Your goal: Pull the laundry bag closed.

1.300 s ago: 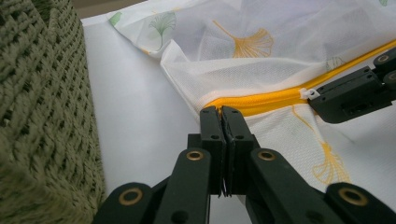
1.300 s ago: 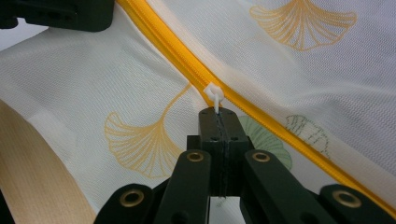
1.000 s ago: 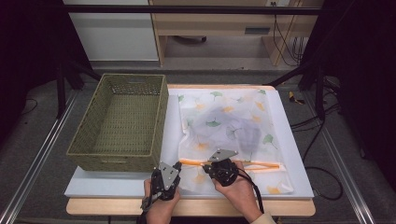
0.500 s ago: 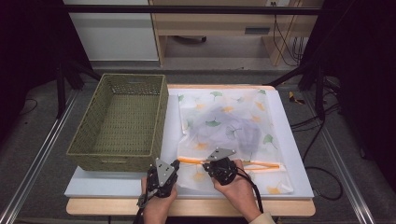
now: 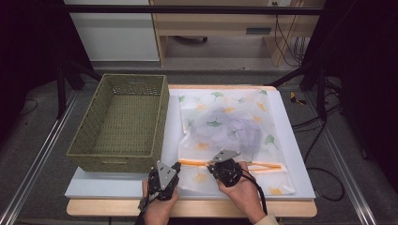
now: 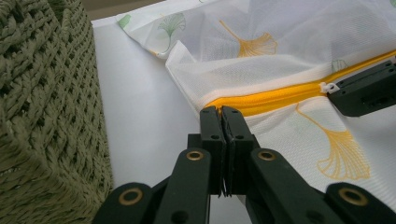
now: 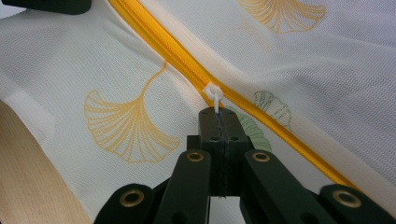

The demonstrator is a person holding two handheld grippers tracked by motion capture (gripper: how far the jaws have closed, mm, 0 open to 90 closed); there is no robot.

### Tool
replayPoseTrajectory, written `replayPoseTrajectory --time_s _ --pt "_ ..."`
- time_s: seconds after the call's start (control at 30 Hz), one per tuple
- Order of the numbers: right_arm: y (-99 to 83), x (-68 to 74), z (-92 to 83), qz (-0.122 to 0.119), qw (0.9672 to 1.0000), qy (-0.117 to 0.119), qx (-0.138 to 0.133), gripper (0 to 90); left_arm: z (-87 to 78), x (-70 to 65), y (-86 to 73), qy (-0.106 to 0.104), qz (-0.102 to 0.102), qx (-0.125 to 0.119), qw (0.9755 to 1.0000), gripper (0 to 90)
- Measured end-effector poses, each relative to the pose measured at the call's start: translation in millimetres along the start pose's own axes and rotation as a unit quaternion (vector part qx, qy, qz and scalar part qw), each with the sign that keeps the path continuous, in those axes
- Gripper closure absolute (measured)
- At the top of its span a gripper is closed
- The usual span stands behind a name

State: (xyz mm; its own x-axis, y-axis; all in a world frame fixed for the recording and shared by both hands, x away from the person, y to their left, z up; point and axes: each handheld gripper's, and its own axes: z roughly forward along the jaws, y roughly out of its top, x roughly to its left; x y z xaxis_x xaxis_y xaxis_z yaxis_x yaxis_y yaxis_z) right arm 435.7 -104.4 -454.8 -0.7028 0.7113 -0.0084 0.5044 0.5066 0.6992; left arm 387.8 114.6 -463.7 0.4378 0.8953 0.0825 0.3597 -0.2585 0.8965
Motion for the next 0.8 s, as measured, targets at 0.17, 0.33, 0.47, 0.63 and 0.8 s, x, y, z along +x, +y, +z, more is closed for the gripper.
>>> replayPoseTrajectory --time_s 0.17,0.33,0.47,0.63,0.8 --pt "-1.2 -1.6 -0.7 0.0 1.0 -0.003 0.0 90.0 0.0 -0.1 -0.3 0.0 0.0 0.001 1.0 87.8" --pt "-2.2 -2.9 -1.8 0.003 1.0 -0.003 0.001 90.0 0.4 -1.1 -0.8 0.0 0.002 -0.001 1.0 87.8" --pt "-3.1 -4.9 -1.7 0.005 1.0 -0.006 0.001 90.0 -0.1 0.7 -0.5 0.001 -0.001 -0.001 1.0 87.8" --pt "-3.7 -6.8 -3.4 0.004 1.0 -0.006 0.001 90.0 0.8 -0.1 -0.8 -0.001 -0.002 -0.001 1.0 87.9" --pt "-5.7 -8.8 -4.0 0.002 0.9999 -0.011 0.004 90.0 0.3 0.9 -1.9 0.003 -0.001 0.001 1.0 87.9"
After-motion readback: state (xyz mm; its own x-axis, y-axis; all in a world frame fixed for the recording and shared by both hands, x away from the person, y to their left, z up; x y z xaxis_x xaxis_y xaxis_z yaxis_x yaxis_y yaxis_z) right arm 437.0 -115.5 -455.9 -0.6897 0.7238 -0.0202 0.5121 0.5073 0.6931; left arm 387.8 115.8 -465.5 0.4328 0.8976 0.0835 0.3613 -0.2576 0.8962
